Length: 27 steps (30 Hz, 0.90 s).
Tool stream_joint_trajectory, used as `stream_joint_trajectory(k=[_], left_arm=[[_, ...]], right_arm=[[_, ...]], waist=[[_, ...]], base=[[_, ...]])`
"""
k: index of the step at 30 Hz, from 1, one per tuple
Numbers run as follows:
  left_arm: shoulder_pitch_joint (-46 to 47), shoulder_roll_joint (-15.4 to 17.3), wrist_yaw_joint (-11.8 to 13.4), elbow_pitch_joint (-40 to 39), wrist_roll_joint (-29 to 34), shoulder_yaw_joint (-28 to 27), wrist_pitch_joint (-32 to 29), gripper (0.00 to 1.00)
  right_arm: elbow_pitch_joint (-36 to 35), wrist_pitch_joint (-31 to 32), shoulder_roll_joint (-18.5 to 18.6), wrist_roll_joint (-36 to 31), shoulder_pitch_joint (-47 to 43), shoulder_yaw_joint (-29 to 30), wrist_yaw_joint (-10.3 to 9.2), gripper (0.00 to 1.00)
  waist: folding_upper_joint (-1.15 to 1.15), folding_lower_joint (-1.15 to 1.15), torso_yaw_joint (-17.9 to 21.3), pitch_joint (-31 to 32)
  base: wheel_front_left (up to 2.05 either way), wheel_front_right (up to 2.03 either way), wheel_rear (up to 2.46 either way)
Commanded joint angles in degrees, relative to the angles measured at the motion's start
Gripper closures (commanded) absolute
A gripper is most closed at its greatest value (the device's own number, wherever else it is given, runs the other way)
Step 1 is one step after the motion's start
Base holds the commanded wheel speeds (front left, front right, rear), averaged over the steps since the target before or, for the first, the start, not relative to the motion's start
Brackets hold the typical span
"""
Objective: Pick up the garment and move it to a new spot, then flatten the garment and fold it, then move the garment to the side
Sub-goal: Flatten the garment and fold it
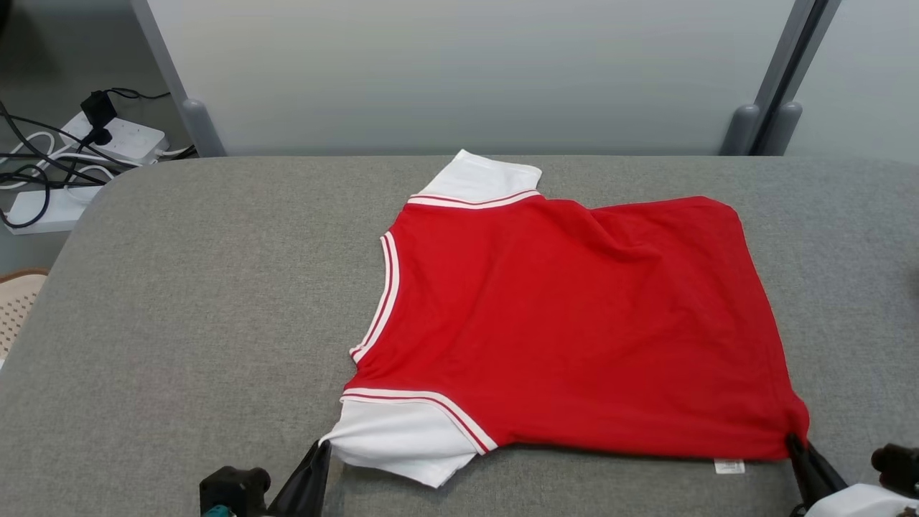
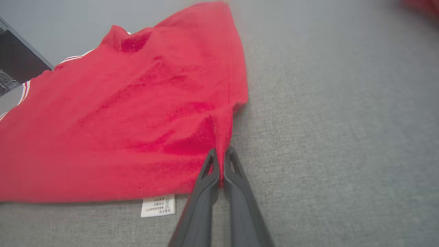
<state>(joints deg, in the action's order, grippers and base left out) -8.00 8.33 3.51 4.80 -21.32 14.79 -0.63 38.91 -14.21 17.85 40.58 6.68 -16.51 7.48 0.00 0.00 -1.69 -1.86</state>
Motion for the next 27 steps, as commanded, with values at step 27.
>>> stream_joint_trajectory(k=[27], left_arm=[[-18.8, 11.3, 6.8, -44.5, -0.5, -1.6, -28.8, 1.0]], right_arm=[[-36.1, 24.0, 12.5, 0.8, -21.7, 12.0, 0.01, 1.0]], waist=[[0.0, 0.0, 1.1, -0.8]], base=[[0.0, 0.0, 0.0]])
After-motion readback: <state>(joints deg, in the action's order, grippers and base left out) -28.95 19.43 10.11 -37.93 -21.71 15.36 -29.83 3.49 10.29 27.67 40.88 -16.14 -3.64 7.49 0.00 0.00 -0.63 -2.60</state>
